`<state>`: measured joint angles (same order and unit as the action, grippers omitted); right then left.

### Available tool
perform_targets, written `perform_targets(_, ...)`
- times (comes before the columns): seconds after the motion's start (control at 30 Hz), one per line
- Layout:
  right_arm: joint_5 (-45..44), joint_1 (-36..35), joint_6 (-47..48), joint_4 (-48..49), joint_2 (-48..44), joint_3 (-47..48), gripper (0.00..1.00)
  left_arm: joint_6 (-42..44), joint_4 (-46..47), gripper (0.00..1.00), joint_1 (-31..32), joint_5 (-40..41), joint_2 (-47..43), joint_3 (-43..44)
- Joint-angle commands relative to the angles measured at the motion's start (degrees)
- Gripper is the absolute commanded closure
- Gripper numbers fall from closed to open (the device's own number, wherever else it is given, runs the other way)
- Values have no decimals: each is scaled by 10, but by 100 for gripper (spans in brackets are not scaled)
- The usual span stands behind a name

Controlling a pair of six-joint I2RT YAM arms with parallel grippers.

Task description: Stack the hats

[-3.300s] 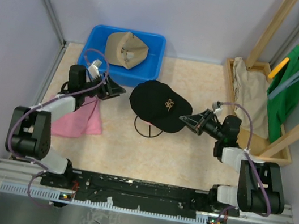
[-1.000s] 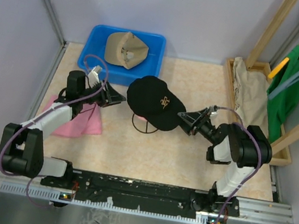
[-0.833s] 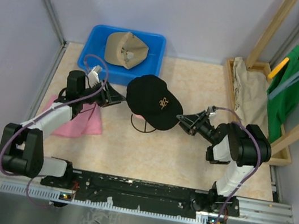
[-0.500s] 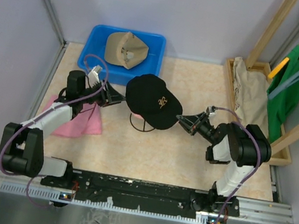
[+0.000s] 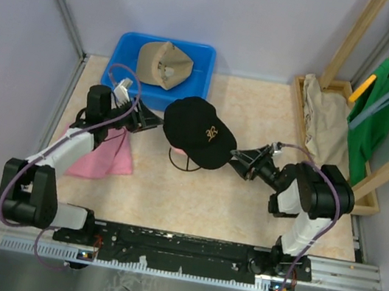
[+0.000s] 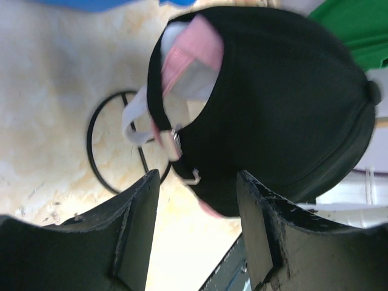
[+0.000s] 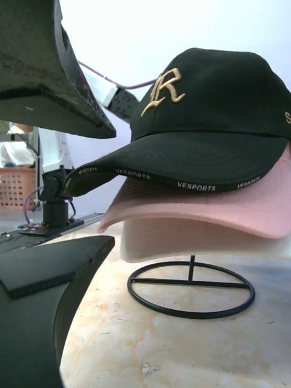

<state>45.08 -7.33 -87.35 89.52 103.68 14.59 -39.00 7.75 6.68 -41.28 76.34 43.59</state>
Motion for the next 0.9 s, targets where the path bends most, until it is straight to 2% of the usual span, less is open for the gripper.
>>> perform_targets(0.0, -10, 12, 62, -9, -59, -4, 31, 33, -41, 39, -1, 39, 8, 68)
perform_targets(0.13, -18, 22, 127, -129, -129, 5, 25, 34, -52, 35, -16, 79, 8, 89)
perform_targets(0.27, -42, 24, 226, -336, -222, 28, 21, 48, -57, 29, -39, 123, 19, 124)
perform_targets(0.4, -96, 24, 367, -573, -339, 69, 1, 119, -112, 20, -44, 177, 77, 233)
perform_targets(0.5, -144, 24, 425, -692, -425, 99, 1, 174, -136, 14, -45, 186, 147, 318)
perform_targets(0.67, -172, 26, 460, -786, -493, 123, 1, 217, -164, 9, -46, 183, 286, 481)
perform_targets(0.87, -168, 28, 454, -810, -529, 110, 1, 183, -172, 7, -60, 155, 437, 644)
